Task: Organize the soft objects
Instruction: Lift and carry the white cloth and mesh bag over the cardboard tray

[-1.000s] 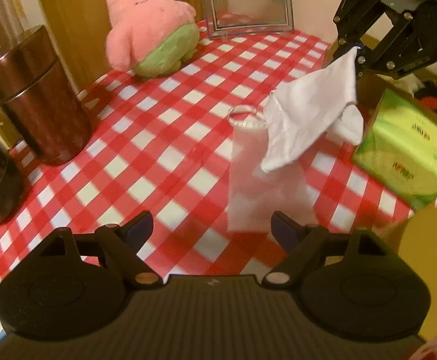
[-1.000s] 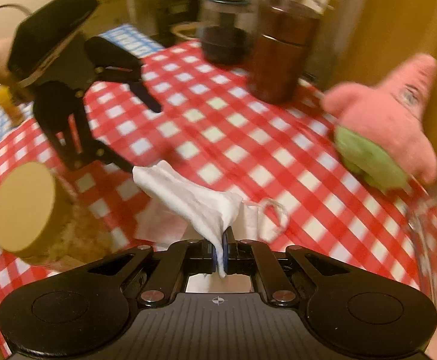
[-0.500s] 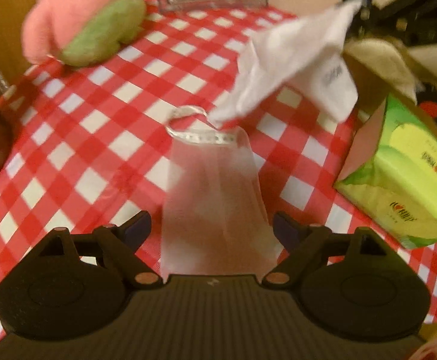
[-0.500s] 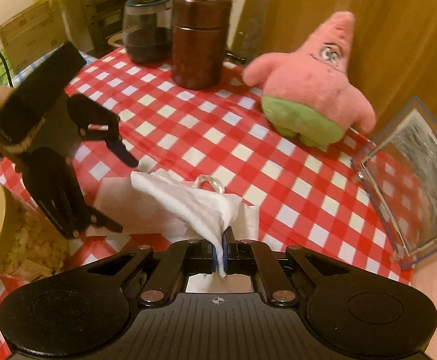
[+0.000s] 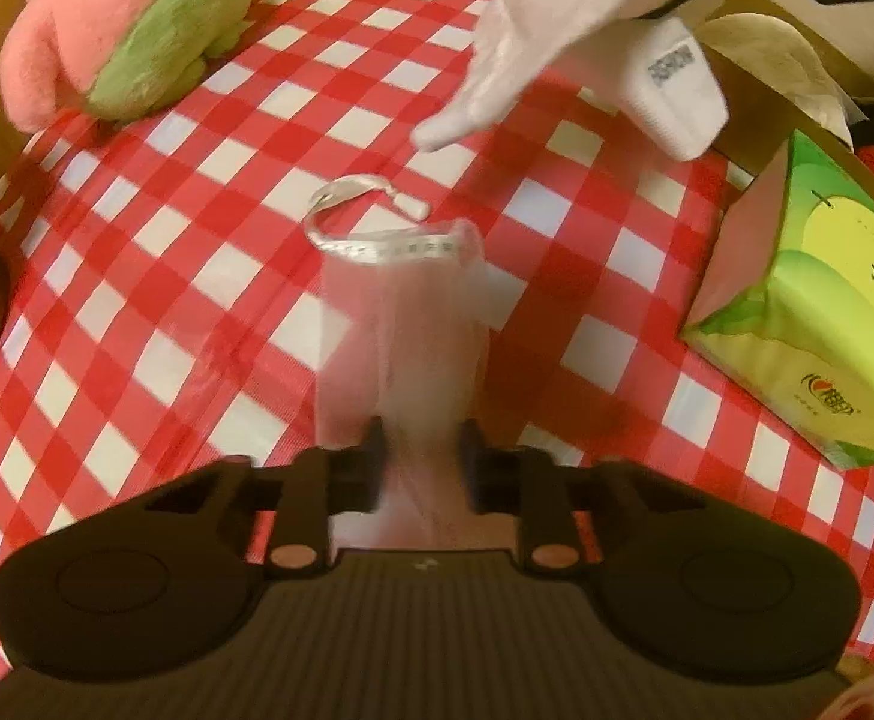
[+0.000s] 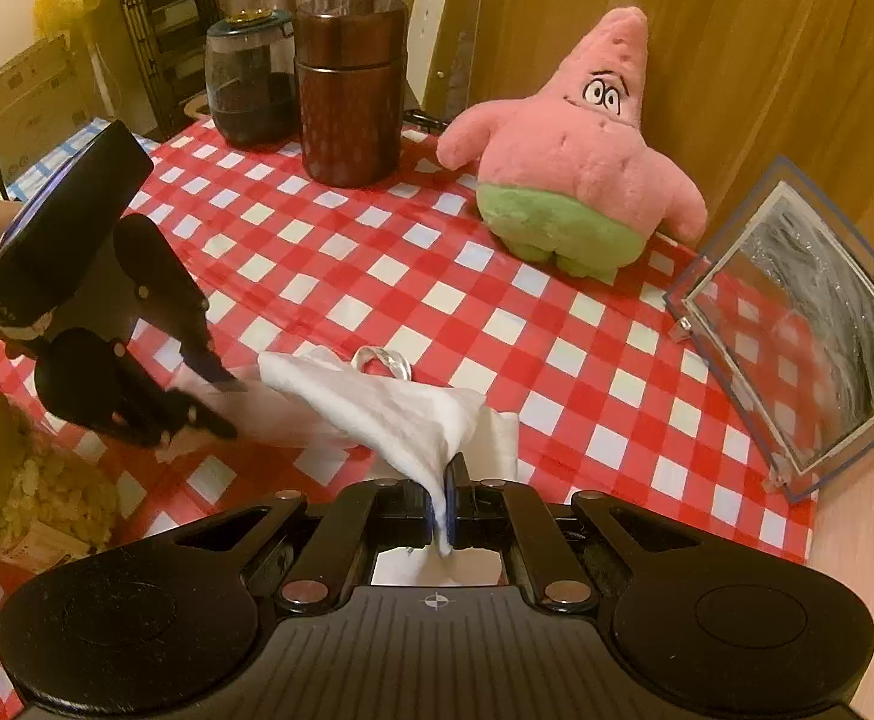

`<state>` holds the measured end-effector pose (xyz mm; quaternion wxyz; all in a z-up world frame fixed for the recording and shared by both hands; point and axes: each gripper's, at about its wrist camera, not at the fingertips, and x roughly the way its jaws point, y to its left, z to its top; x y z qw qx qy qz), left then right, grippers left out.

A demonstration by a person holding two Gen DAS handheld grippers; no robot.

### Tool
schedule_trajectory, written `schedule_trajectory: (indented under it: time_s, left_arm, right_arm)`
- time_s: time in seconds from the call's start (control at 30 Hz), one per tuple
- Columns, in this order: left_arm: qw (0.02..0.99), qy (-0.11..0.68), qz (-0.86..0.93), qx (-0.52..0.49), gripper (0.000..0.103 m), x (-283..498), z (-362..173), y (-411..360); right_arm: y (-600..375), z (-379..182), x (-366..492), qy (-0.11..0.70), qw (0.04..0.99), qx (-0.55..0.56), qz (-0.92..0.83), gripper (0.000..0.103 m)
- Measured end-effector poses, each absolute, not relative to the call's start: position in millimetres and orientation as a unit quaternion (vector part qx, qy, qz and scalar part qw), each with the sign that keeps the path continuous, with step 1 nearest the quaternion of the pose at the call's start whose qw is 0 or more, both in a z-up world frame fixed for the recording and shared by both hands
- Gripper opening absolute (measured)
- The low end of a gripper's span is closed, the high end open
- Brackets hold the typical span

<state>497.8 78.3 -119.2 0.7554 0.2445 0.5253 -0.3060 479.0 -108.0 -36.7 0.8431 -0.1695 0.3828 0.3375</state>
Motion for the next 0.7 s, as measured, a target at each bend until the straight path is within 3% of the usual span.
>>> schedule_trajectory:
  time_s: [0.17, 0.7]
  left_arm:
    - [0.765, 0.526, -0.290, 0.230, 0.002, 496.4, -100.4, 90.1]
    - [0.833, 0.485, -0.175, 0.199, 0.002, 448.0, 1.5, 109.3]
  right_arm:
    - [-113.1, -29.1, 472.6, 0.383, 0.847, -0.158, 0.334, 0.004]
    - [-158.3, 23.0, 407.7, 0.381, 0.873, -0.069, 0.297, 0.004]
